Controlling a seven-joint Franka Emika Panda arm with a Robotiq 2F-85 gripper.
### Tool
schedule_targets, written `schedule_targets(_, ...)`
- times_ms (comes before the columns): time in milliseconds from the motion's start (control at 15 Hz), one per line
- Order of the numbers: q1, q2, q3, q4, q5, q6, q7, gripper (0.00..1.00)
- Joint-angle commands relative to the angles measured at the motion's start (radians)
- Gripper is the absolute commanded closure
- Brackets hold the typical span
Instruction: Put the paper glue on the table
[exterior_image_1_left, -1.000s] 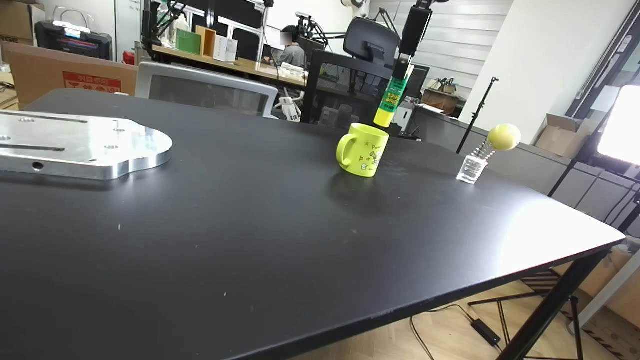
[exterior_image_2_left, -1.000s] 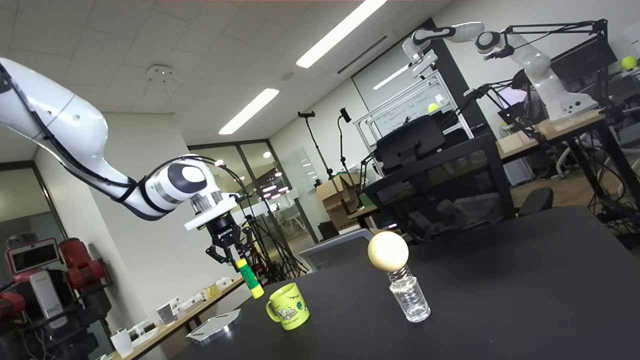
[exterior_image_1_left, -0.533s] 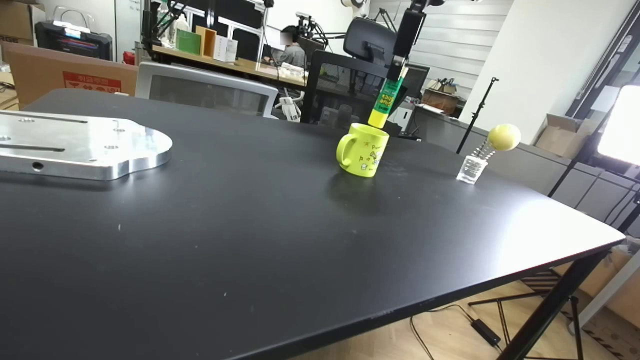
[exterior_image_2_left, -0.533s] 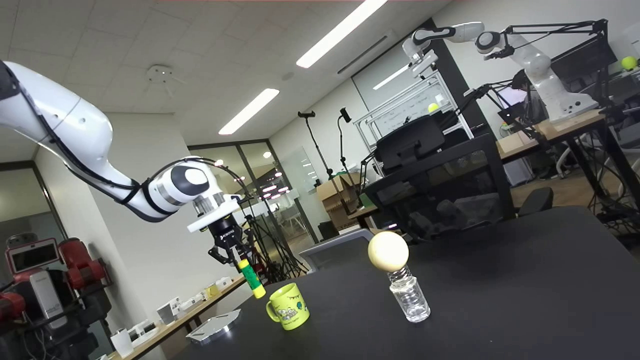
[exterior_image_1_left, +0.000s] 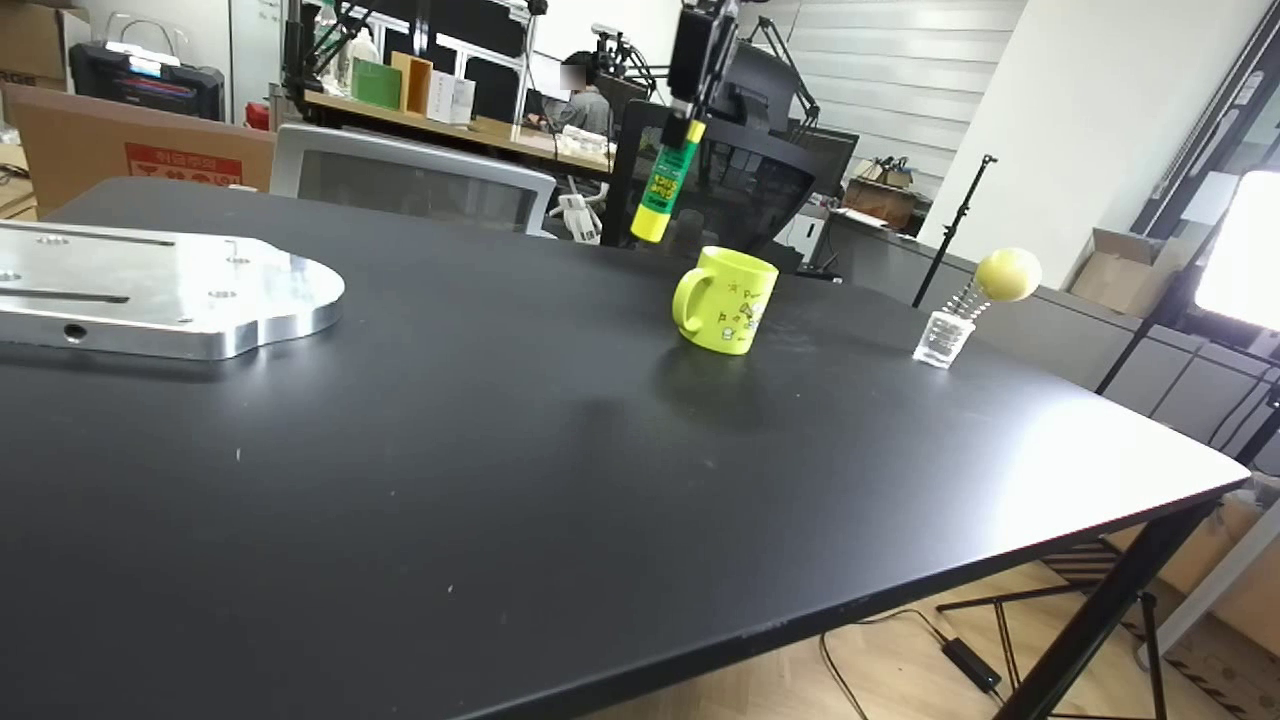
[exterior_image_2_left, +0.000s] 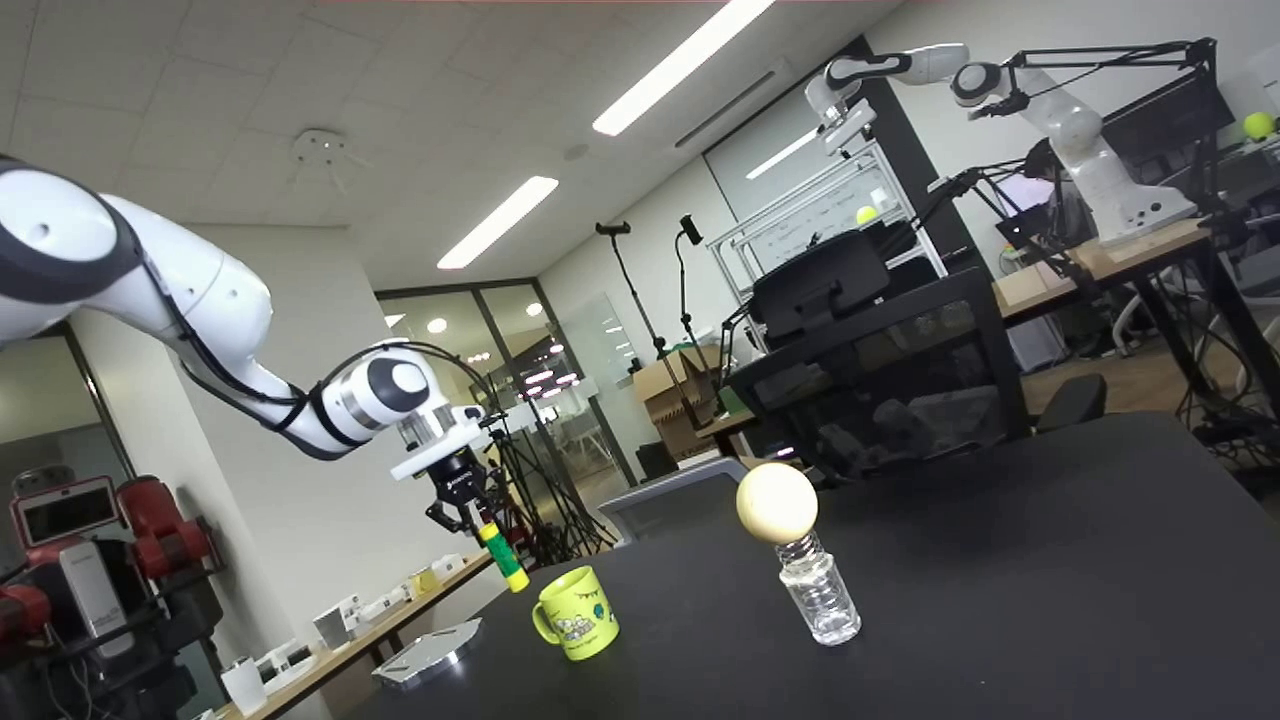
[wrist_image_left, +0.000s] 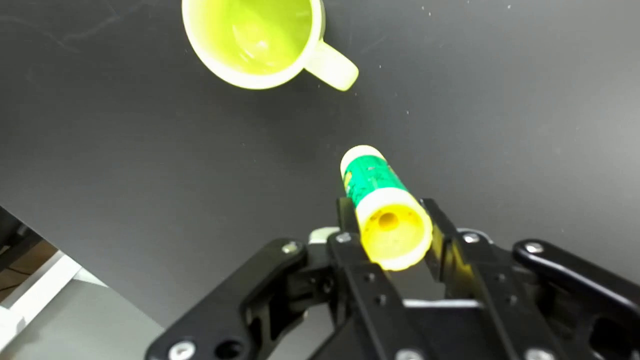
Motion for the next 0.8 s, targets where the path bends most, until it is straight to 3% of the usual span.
schedule_targets(0, 0.063, 0.138, 0.007, 0.242, -0.028, -0.091, 0.033, 0.91)
schedule_targets(467, 0.184, 0.323, 0.02, 0.588, -0.019, -0.277, -0.02, 0.91)
schedule_targets(533, 0.158, 0.242, 0.018, 0.436, -0.012, -0.189, -0.007, 0.66)
schedule_targets(733, 0.187, 0.292, 0.018, 0.517, -0.012, -0.237, -0.011, 0.66)
